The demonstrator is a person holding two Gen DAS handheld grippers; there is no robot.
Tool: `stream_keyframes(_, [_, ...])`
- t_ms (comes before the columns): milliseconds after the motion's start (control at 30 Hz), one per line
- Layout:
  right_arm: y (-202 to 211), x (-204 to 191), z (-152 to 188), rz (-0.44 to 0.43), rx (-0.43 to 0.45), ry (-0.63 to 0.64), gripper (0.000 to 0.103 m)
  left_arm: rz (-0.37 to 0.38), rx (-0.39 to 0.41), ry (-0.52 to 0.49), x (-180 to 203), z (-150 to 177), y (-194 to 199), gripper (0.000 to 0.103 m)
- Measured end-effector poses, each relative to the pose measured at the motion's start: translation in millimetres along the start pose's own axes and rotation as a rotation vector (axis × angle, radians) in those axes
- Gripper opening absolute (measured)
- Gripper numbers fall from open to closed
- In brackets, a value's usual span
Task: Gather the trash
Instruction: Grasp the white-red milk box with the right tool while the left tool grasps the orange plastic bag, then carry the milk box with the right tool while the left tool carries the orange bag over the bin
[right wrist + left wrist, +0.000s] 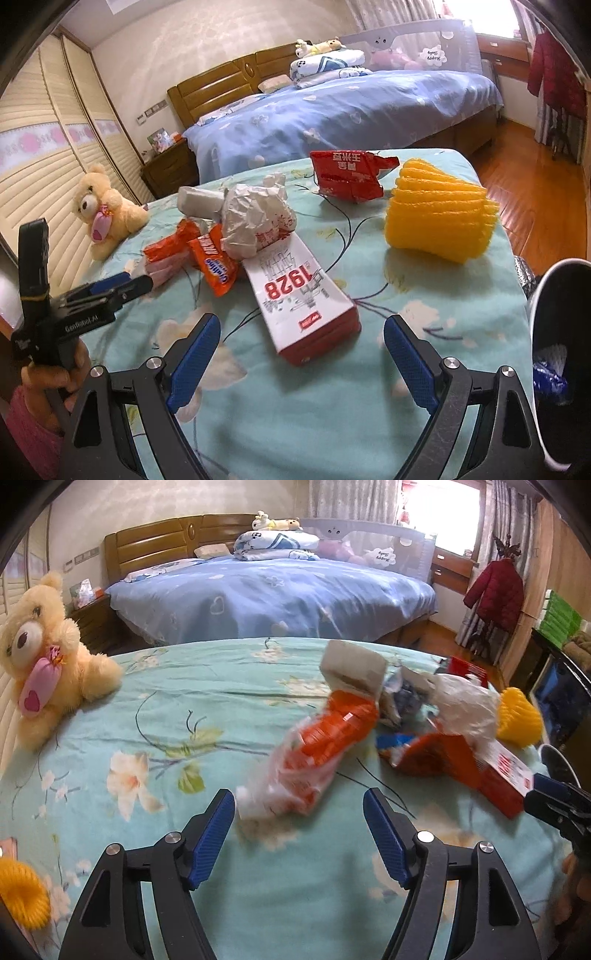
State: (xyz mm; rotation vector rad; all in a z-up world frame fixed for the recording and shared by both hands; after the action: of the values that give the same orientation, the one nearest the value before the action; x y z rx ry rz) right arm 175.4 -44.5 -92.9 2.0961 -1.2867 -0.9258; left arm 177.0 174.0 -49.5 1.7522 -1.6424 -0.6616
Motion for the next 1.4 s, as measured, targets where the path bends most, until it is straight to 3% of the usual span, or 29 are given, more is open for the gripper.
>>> stream_keyframes(400, [-21.0,-8.9,-6.4,0.023,-0.052,0.049,0.089,-0.021,0.002,-0.061,10.7,-14.6,-33.9,0.069])
stream_keyframes(433, [-21.8,-10.4,-5.4,0.028,-0.056,0.058,0.087,-0.016,0.001,-0.059,11.6,-13.5,-35.2,0.063])
stream_keyframes(500, [-22.4,-11.8,-3.5,0.037,-0.063,0.069,0.061,0.012,-0.029,-0.053,12.2,-11.6,-40.8,0.045])
stream_keyframes(600, [-18.1,-10.5,-0.4,0.032,-0.054,0.057,0.058,0.029,-0.023,-0.041,10.3,-9.6,-37.0,0.040])
stream_keyframes(1000, [18.0,-4.2,23.1,-0.011,-0.025,-0.007,0.055,0.089,-0.014,-0.001,16.3,25.4,5.5,0.036])
stream_keyframes(1100, [28.1,-1.6,29.4,-0.015,-0.013,-0.023,0.054,0.084,0.006,-0.015,22.4,34.5,21.0,0.036])
stream_keyframes(1400, [56.6,11.5,41.4,-0.011,0.029,-0.072,0.054,0.175,0.020,-0.069,57.4,50.6,52.8,0.036])
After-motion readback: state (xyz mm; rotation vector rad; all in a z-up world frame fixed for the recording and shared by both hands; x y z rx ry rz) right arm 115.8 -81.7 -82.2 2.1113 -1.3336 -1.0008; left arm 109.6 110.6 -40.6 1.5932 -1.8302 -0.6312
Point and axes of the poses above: each gripper's, at about its wrist camera, not at the fingertips, and y roughly against the way its jaws point, x to its right, z to its underside, the point moved 1 cm from there along -y, roughly the way its jaws point
